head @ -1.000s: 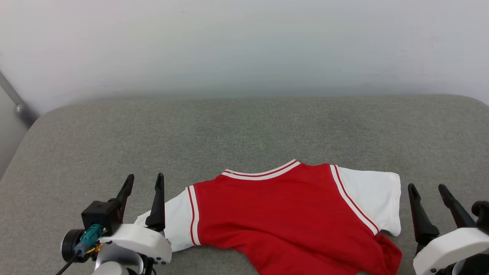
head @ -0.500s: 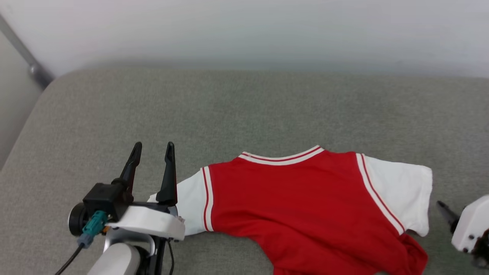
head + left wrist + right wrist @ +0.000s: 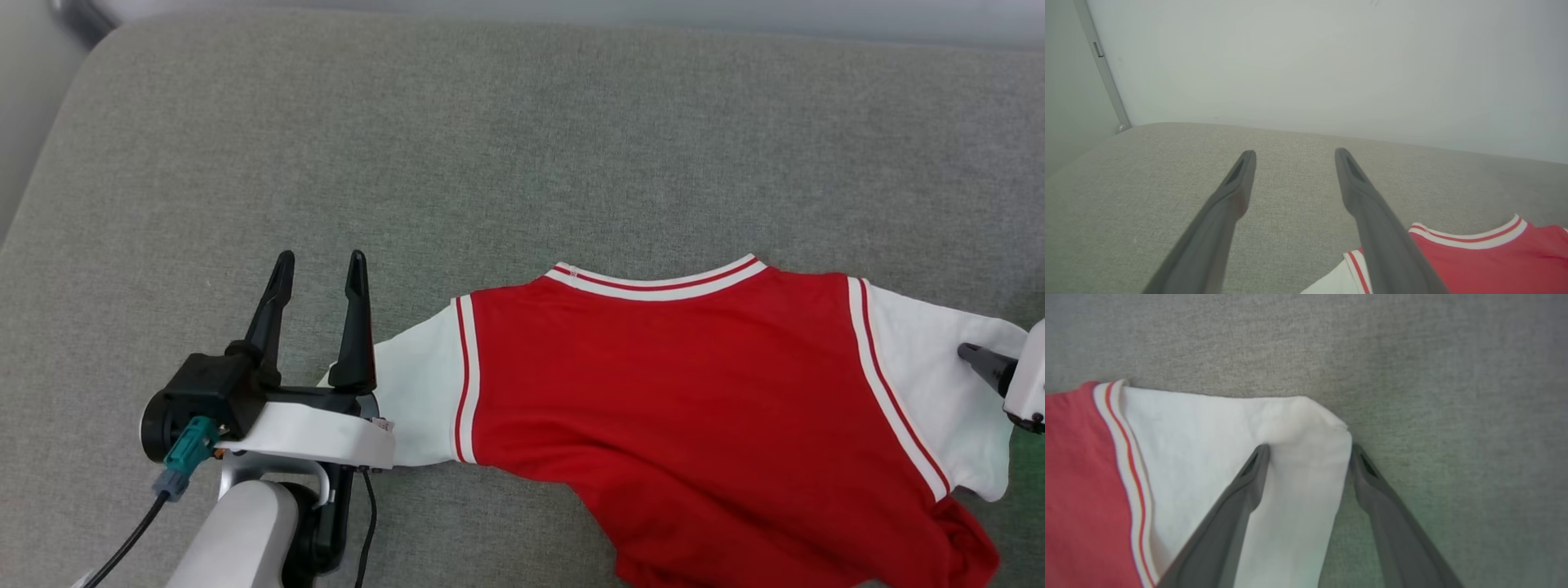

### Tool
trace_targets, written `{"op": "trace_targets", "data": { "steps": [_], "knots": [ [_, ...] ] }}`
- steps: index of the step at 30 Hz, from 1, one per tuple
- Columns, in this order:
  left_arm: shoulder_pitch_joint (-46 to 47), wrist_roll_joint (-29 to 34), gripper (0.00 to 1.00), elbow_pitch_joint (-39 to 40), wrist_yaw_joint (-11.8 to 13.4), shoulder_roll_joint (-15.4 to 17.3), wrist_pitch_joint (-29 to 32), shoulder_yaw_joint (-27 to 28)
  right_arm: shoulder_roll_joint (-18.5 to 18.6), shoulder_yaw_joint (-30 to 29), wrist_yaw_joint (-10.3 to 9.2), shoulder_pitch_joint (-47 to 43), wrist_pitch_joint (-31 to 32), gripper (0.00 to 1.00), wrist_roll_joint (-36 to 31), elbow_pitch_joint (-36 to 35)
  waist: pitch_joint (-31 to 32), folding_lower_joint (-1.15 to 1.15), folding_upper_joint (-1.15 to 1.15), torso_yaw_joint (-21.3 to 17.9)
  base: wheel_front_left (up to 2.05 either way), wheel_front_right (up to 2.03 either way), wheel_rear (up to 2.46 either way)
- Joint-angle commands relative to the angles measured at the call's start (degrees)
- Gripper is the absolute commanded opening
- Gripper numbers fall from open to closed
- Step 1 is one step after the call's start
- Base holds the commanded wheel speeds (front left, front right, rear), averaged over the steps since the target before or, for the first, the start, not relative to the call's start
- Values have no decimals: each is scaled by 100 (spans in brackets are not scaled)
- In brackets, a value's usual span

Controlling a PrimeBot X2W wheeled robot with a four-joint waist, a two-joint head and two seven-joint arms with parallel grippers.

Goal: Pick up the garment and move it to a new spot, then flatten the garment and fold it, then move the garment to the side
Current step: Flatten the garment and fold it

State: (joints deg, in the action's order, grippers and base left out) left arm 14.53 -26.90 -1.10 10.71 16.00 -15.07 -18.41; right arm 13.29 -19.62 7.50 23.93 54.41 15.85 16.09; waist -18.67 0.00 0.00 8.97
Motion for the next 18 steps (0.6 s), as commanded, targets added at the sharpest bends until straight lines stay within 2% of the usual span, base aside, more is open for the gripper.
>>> {"op": "trace_targets", "data": {
  "steps": [1, 2, 3, 4, 5, 8, 11, 14, 18],
  "knots": [
    [86, 70, 100, -4, -41, -25, -14, 53, -114, 63, -2, -101, 164, 100, 8, 283, -118, 0, 0, 16, 0, 0, 0],
    [91, 89, 100, -17, -68, -60, -14, 92, -146, 90, -2, -154, 261, 100, -17, 375, -128, 0, 0, 8, 0, 0, 0],
    [82, 109, 100, -34, -105, -92, -14, 132, -204, 97, -3, -170, 328, 44, 4, 447, -135, 0, 0, -8, 0, 0, 0],
    [63, 111, 100, -60, -130, -112, -13, 168, -233, 121, -2, -174, 339, 9, 23, 480, -136, 0, 0, -28, 0, 0, 0],
    [40, 131, 100, -86, -165, -123, -14, 202, -236, 162, -2, -183, 308, 0, 19, 477, -124, 0, 0, -51, 0, 0, 0],
    [-54, 66, 100, -276, -276, -64, -9, 259, -202, 272, -2, -158, 125, 0, 13, 333, -14, 0, 0, -133, 0, 0, 0],
    [-66, -95, 100, -477, -451, 101, 266, 268, -69, 395, -2, -105, -101, 0, -6, 93, 169, 0, 0, -221, 0, 0, 0],
    [-17, -366, 100, -645, -686, 401, 910, 293, 59, 547, -2, -122, -275, 0, 25, -165, 375, 0, 0, -306, 0, 0, 0],
    [118, -831, 100, -914, -1037, 908, 2153, 290, 110, 778, -2, -338, -311, 0, 80, -497, 603, 0, 0, -450, 0, 0, 0]
  ]
}}
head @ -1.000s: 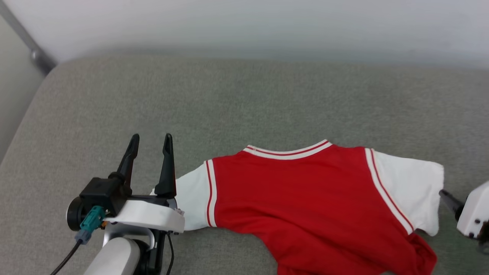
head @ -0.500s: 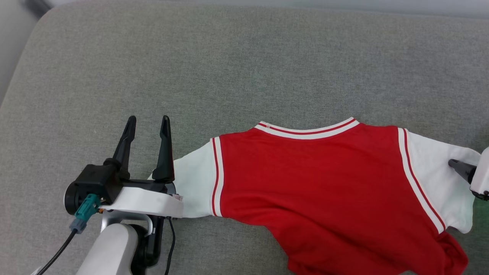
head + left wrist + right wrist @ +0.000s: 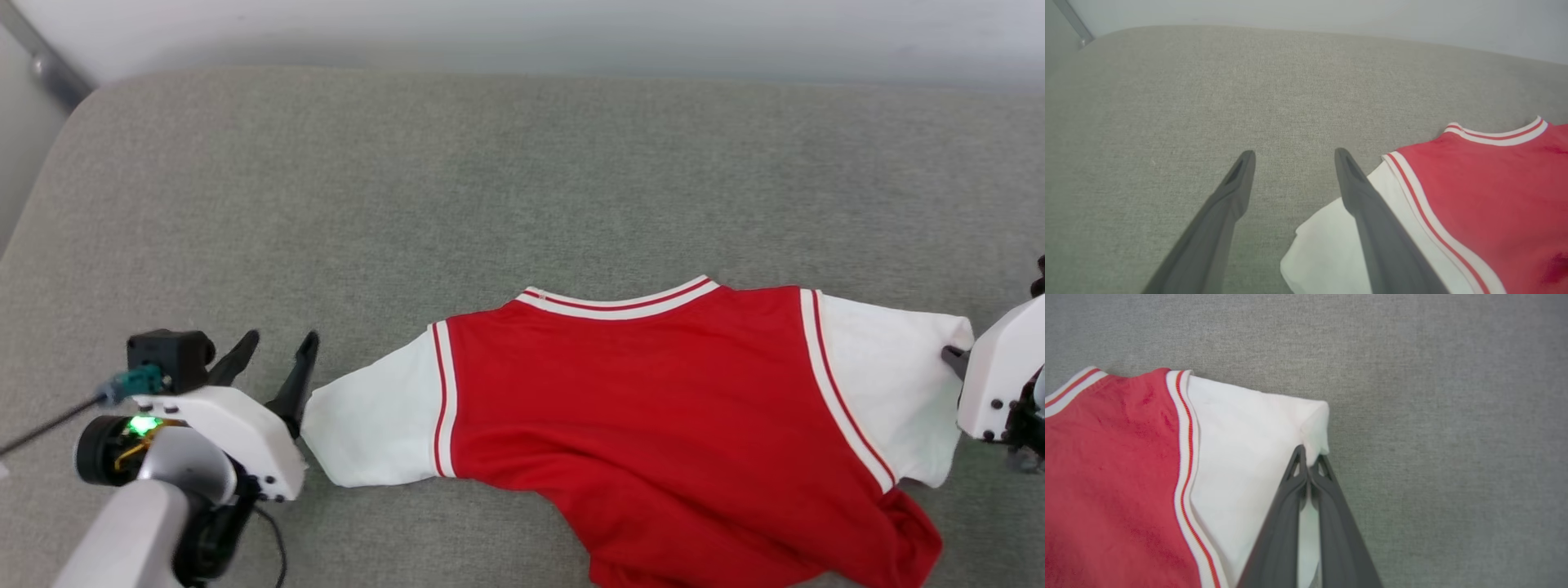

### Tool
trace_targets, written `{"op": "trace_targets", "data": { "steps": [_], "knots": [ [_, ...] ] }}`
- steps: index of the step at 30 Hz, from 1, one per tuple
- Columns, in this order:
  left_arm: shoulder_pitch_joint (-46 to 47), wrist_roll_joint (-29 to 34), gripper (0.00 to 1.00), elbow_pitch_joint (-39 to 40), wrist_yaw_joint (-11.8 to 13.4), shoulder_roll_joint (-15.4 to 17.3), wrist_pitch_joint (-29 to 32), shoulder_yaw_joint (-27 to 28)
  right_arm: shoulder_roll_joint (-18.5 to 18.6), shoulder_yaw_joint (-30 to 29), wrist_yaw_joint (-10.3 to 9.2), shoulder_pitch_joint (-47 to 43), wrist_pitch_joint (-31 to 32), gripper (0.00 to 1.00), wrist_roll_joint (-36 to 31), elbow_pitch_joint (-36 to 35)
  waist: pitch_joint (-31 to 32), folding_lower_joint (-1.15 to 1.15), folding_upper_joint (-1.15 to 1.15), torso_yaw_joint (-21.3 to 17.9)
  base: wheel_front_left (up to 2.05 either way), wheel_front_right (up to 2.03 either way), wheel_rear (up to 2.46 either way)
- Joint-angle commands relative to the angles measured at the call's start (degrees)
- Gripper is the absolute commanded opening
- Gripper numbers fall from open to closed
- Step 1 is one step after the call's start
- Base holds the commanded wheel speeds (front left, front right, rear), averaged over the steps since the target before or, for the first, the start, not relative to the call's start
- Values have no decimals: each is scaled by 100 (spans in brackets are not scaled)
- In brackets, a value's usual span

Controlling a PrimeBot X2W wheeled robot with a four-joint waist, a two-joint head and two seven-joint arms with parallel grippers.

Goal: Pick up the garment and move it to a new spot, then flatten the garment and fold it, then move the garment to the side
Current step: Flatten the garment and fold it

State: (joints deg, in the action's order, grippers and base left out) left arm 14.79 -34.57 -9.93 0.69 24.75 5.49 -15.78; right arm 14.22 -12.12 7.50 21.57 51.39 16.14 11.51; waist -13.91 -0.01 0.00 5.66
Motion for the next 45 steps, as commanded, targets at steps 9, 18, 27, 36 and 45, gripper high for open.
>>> {"op": "trace_targets", "data": {
  "steps": [9, 18, 27, 36, 45],
  "knots": [
    [232, -1034, 100, -655, -503, 522, 2352, -208, -77, 285, -2, -398, 76, 0, 199, -534, 178, 1, 0, -486, 0, 0, 0],
    [353, -1317, 28, -1584, -595, 320, 3463, -701, -162, 418, -2, -413, -7, 0, 324, -606, 6, 1, 0, -806, 0, 0, 0],
    [936, -888, 0, -1391, -633, 442, 2781, -710, 57, 461, -2, -281, -358, 0, 155, -755, 323, 1, 0, -790, 0, 0, 0],
    [1555, -149, 0, -502, -37, 671, 1692, -371, 399, 389, -3, -67, -765, 0, -9, -1119, 1065, 1, 0, -597, 0, 0, 0],
    [2713, 190, 0, -88, 292, 698, 1442, -125, 822, 312, -4, 962, -602, 0, 52, -1216, 1143, 1, 0, -628, 0, 0, 0]
  ]
}}
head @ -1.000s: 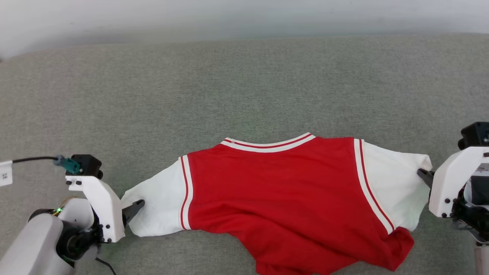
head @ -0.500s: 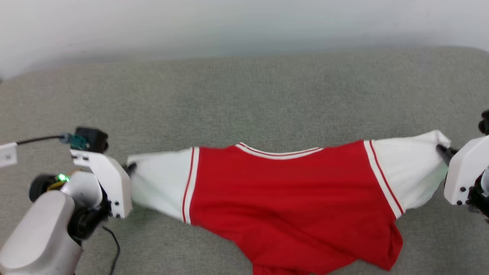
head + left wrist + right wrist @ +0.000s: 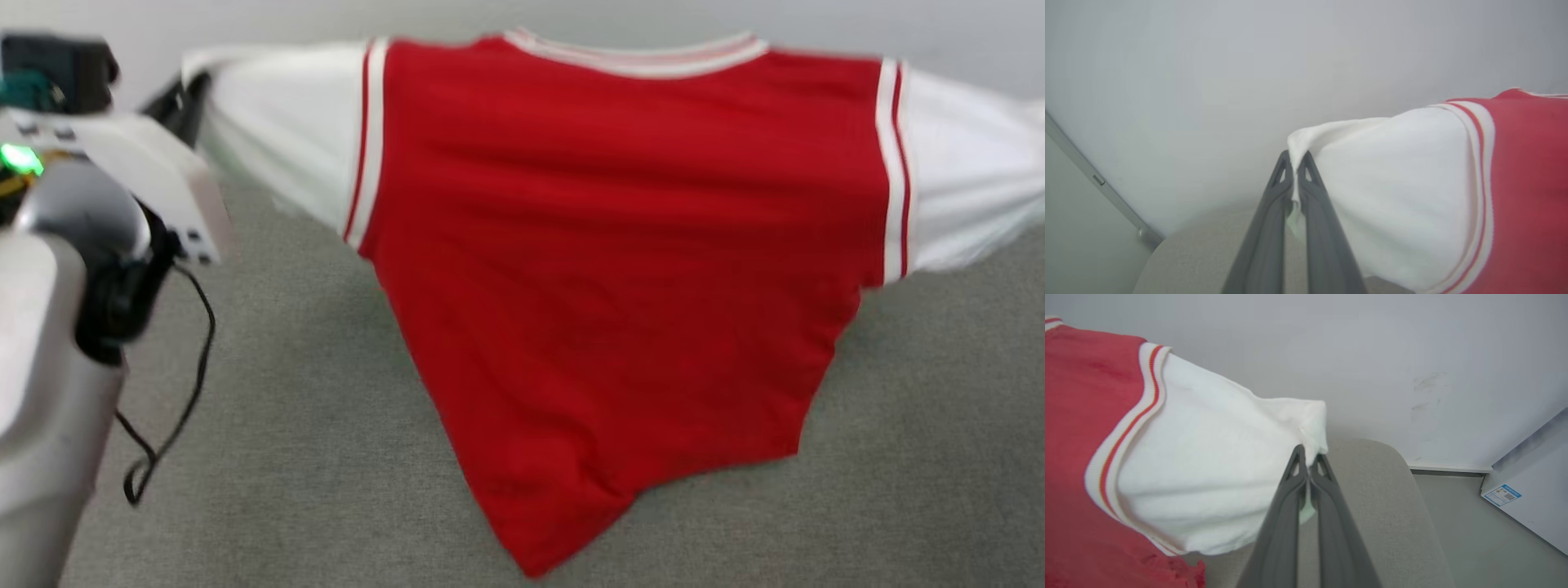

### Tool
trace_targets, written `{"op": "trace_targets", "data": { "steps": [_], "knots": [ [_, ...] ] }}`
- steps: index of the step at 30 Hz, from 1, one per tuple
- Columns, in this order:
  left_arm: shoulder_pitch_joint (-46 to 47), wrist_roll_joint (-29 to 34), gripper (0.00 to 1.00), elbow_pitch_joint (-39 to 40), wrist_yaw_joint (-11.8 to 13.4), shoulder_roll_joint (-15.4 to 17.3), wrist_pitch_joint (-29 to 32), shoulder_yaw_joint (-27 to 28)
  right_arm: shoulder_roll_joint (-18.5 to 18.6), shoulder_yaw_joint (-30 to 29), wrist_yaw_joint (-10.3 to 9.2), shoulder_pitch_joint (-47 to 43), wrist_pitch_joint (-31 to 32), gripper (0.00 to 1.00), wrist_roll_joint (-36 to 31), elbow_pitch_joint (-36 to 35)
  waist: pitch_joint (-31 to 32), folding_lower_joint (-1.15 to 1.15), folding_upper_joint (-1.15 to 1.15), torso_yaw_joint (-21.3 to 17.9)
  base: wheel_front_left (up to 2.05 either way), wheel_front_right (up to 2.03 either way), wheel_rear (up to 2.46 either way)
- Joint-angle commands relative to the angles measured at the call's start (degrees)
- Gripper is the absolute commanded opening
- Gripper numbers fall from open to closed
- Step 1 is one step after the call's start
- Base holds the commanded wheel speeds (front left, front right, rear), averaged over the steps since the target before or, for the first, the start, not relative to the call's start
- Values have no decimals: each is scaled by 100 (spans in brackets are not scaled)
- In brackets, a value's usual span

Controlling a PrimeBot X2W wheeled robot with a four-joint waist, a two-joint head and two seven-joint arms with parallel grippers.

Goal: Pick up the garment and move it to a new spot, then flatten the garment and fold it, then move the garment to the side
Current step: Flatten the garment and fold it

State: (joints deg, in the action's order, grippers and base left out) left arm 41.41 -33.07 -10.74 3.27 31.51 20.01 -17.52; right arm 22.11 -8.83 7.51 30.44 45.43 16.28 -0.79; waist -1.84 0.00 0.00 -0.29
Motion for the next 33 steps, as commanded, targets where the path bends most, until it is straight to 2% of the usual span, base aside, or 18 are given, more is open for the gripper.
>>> {"op": "trace_targets", "data": {
  "steps": [1, 5, 9, 19, 25, 33],
  "knots": [
    [223, 47, 0, -69, 19, 22, 32, 49, 78, 21, -4, 297, -1, 0, 64, 87, -121, 0, 0, -57, 0, 0, 0],
    [1067, 124, 0, -401, 22, 7, 30, 121, 152, 184, -5, 1273, -166, 0, 74, 428, -505, 0, 0, -183, 0, 0, 0],
    [1993, 353, 0, -862, 78, 3, -144, 155, 107, 359, -6, 2325, -623, 0, -37, 902, -1063, 0, 0, -308, 0, 0, 0],
    [4242, 777, 0, -1588, 104, 150, -995, 376, -353, 614, -6, 4742, -2143, 0, -504, 1888, -2652, 0, 0, -677, 0, 0, 0],
    [5053, 903, 0, -1820, 42, 146, -1436, 400, -455, 903, -5, 5665, -2979, 0, -593, 2377, -3271, 0, 0, -762, 0, 0, 0],
    [5408, 931, 0, -2038, -95, 49, -1892, 327, -641, 1238, -5, 6141, -3520, 0, -481, 2814, -3918, 0, 0, -740, 0, 0, 0]
  ]
}}
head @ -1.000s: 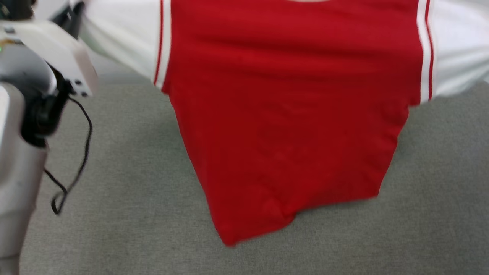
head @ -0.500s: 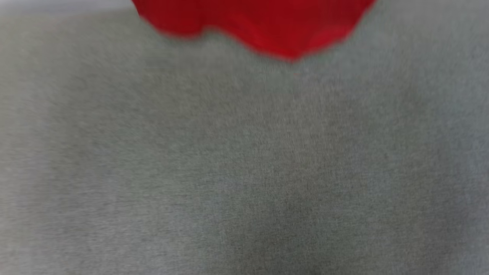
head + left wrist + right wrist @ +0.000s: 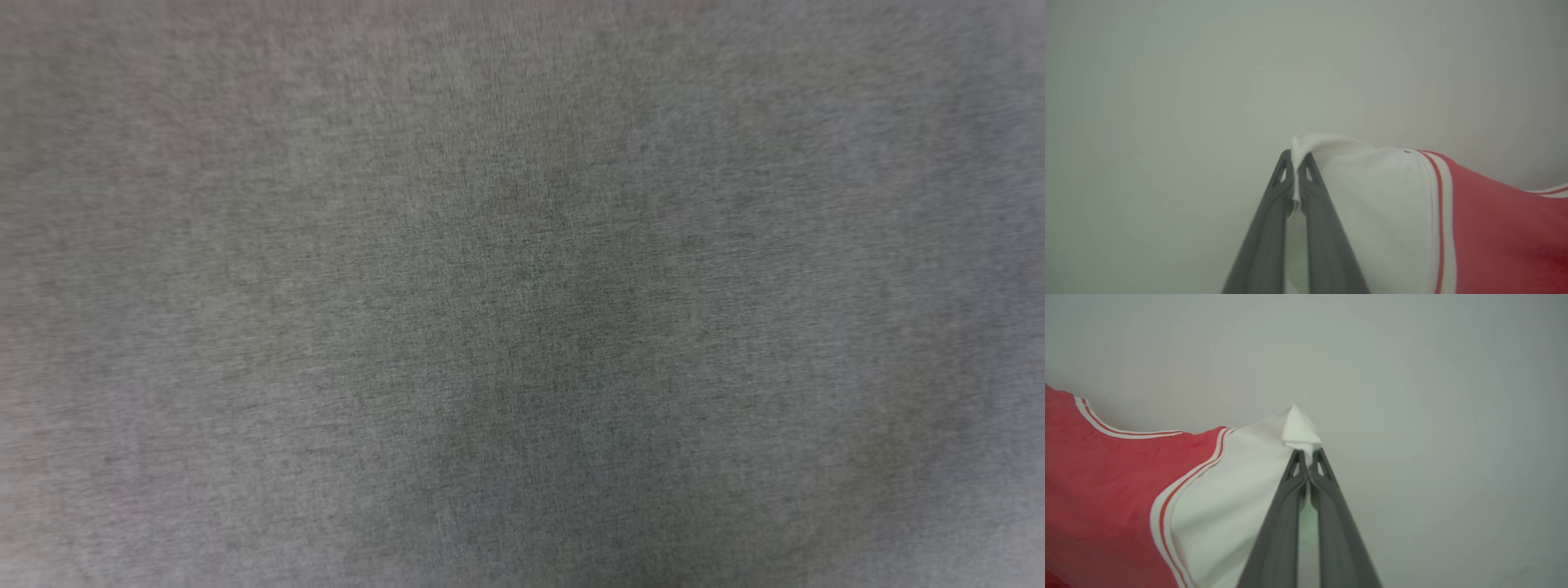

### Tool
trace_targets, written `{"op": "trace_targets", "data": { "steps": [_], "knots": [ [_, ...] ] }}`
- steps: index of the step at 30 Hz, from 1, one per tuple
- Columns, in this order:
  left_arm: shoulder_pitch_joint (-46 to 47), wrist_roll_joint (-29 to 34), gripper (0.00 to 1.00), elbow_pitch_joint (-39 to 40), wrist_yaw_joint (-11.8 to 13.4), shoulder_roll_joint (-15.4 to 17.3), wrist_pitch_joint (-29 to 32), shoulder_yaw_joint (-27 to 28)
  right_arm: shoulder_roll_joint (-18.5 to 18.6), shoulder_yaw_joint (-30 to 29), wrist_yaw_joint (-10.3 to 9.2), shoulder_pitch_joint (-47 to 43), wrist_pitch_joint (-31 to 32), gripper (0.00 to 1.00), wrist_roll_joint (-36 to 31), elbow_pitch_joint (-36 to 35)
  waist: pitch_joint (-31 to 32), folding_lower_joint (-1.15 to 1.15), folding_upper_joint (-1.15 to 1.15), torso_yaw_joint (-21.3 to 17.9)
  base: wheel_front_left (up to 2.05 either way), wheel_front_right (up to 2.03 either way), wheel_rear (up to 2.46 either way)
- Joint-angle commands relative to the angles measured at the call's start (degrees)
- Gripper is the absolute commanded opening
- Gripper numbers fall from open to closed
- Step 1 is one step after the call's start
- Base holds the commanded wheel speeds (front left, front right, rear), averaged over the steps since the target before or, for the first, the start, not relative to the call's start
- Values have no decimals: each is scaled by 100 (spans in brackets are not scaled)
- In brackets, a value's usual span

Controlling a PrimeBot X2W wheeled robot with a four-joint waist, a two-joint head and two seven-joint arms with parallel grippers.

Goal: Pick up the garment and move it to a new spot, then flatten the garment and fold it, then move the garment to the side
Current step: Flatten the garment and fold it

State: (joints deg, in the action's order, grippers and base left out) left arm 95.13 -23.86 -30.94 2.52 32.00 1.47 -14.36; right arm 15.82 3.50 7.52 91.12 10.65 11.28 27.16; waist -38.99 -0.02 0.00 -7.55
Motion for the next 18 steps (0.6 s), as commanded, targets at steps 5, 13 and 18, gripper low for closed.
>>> {"op": "trace_targets", "data": {
  "steps": [5, 13, 18],
  "knots": [
    [-153, -146, 0, -221, -46, -136, -303, 55, -69, 233, -6, -4, -178, 0, 147, 266, -380, 2, 0, 35, 0, 0, 0],
    [-779, -470, 0, -395, -181, -339, -748, 168, 92, 543, -5, -446, -315, 0, 483, 465, -228, 2, 0, 196, 0, 0, 0],
    [-1929, -806, 0, -250, -289, -432, -1179, 343, 255, 843, -5, -1475, -381, 0, 819, 184, 389, 2, 0, 326, 0, 0, 0]
  ]
}}
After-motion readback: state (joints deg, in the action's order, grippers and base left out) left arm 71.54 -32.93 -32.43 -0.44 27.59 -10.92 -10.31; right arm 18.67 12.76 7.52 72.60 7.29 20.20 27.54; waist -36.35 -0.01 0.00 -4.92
